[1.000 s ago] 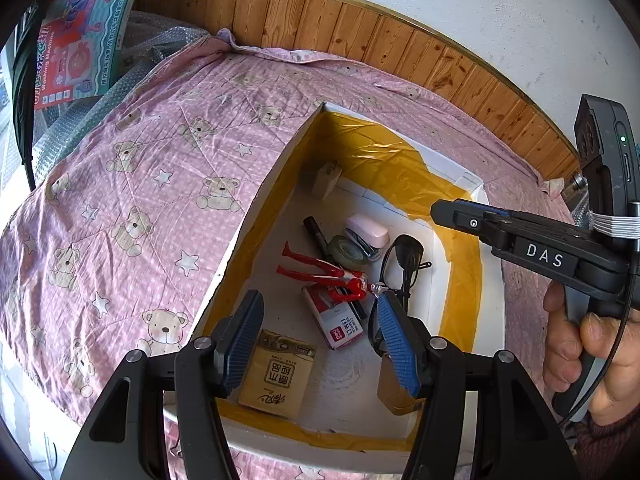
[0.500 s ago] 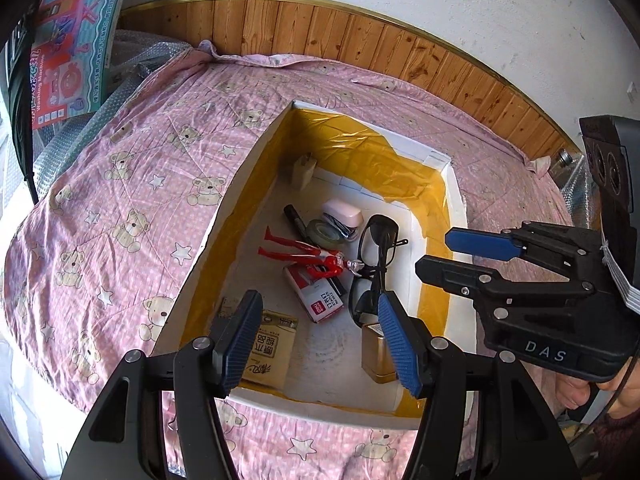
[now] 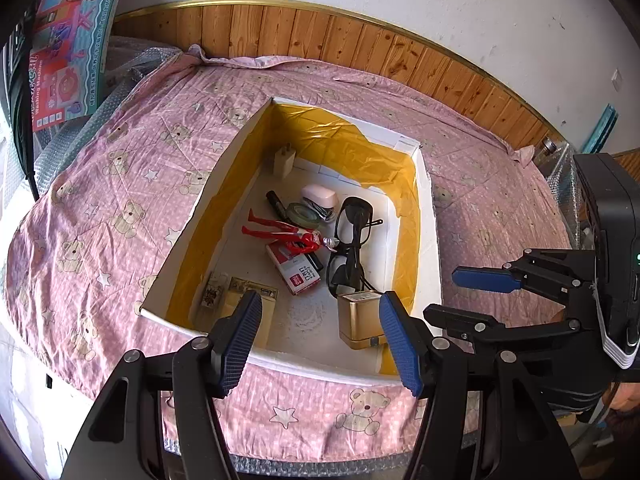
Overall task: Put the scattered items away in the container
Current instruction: 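Withdraw both open tools up from the box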
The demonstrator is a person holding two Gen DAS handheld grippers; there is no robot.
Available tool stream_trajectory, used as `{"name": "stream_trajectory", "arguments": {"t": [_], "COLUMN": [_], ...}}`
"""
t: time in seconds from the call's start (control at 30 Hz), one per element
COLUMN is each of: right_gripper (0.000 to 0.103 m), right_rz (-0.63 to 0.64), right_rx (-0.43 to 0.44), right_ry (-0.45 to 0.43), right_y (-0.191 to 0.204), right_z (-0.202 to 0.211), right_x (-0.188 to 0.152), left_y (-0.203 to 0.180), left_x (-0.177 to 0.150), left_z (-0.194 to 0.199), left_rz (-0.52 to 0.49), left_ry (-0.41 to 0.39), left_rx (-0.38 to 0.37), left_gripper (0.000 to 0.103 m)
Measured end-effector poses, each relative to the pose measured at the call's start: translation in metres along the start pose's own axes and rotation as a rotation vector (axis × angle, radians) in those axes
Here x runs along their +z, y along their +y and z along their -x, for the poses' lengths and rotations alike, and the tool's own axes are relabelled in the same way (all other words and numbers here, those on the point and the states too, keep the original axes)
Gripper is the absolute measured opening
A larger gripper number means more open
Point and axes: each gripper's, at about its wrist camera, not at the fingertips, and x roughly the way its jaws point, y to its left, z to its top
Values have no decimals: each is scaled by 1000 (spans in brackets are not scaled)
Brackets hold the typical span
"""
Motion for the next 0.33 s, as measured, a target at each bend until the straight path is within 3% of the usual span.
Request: {"name": "stream_trajectory", "arguments": {"t": [0.33], "right_gripper": [47], "right_rz": [30], "right_rx": [-34], "right_ry": [-17], "right_y": [15], "right_z": [13], "right_x": [-7], "left_y": [-5], "left_x": [-12], "left_z": [18], "left_rz": [-6], "left_ry": [-21], "left_rx": [-3], "left_gripper": [62]}}
